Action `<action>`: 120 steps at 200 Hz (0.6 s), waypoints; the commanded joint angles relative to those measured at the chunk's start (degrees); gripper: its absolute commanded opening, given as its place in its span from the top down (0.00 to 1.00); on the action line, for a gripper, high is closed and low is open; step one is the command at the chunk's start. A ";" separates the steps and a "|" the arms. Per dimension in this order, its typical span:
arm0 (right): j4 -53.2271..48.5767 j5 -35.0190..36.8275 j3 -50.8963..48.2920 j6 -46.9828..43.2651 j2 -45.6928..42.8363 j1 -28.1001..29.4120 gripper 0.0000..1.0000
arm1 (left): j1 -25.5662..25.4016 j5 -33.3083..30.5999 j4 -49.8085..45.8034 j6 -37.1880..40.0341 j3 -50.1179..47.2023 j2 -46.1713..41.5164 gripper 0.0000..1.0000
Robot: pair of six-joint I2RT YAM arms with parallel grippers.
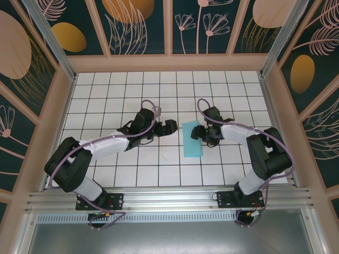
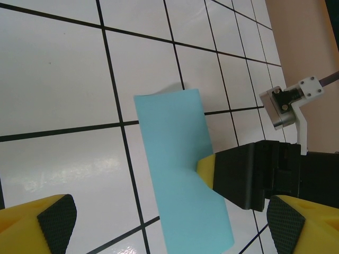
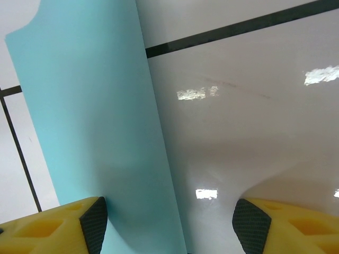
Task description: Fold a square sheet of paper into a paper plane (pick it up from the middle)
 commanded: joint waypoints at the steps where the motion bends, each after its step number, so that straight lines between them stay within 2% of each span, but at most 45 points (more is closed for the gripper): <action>1: 0.16 3.25 -2.08 -0.95 5.22 0.34 0.30 | -0.42 0.72 -0.73 1.23 1.53 0.74 0.06; 44: 0.68 3.62 -2.50 0.45 5.56 0.32 0.31 | -0.37 2.25 0.25 0.34 2.08 2.03 0.14; 120: 1.17 3.09 -2.78 1.69 6.45 0.32 0.30 | -0.40 2.82 0.45 0.01 2.81 2.88 0.16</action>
